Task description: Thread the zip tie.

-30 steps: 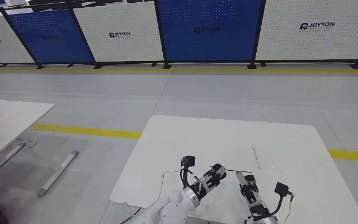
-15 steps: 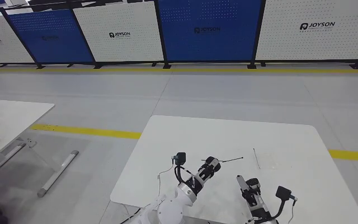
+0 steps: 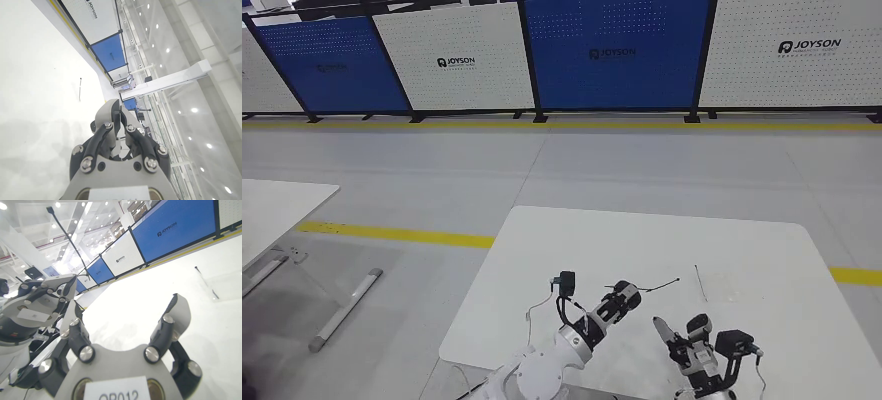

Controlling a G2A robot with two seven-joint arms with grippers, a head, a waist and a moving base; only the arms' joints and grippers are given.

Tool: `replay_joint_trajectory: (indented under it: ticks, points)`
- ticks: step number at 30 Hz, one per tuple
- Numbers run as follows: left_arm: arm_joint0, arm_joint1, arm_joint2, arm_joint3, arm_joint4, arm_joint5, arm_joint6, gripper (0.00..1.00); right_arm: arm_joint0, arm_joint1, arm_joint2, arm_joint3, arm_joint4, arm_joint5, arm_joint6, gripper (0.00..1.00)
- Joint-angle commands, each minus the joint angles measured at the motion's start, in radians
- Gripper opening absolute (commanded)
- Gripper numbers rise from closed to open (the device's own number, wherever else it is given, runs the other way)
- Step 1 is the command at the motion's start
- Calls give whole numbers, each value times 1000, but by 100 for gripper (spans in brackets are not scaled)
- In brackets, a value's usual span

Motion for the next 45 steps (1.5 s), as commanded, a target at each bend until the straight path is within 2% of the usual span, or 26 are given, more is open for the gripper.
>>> replay_joint_trajectory:
  ticks: [1,6,11,13,19,22,28,29,30,32,34,36,39,41,45]
  points:
    - [0,0,0,0,1,0,1,0,0,0,0,0,2,-1,1,100]
    - [-2,-1,4,4,-6,0,-2,0,2,0,-2,6,-6,1,11,100]
    - [-13,-6,18,20,-24,10,-5,0,22,0,-35,25,-166,75,10,100]
    - [-15,-6,20,23,-20,14,0,0,23,-1,-42,28,-174,85,0,100]
    - [-15,-6,20,23,-20,14,0,0,24,-1,-42,27,-170,83,1,100]
    - [-19,-7,27,28,-14,16,-2,0,27,-1,-20,28,-69,43,14,100]
    - [-16,-8,37,24,7,17,-8,0,28,3,7,27,-37,26,29,100]
    - [-15,-7,38,24,8,18,-9,0,29,3,5,26,-42,30,32,96]
    - [-14,-7,39,23,10,18,-11,0,30,3,3,25,-48,35,34,78]
    - [-12,-7,43,23,18,21,-15,0,34,2,-8,26,-62,40,41,70]
    - [-10,-7,47,23,24,23,-15,0,38,1,-16,27,-69,44,43,50]
    - [-10,-7,51,25,31,25,-16,0,43,0,-25,29,-75,48,46,47]
    - [-11,-8,56,29,35,27,-16,0,49,-1,-32,31,-70,46,49,49]
    - [-12,-9,59,31,36,27,-16,0,49,-1,-35,30,-64,40,48,46]
    - [-14,-10,67,36,39,29,-16,0,49,0,-34,28,-60,27,52,46]
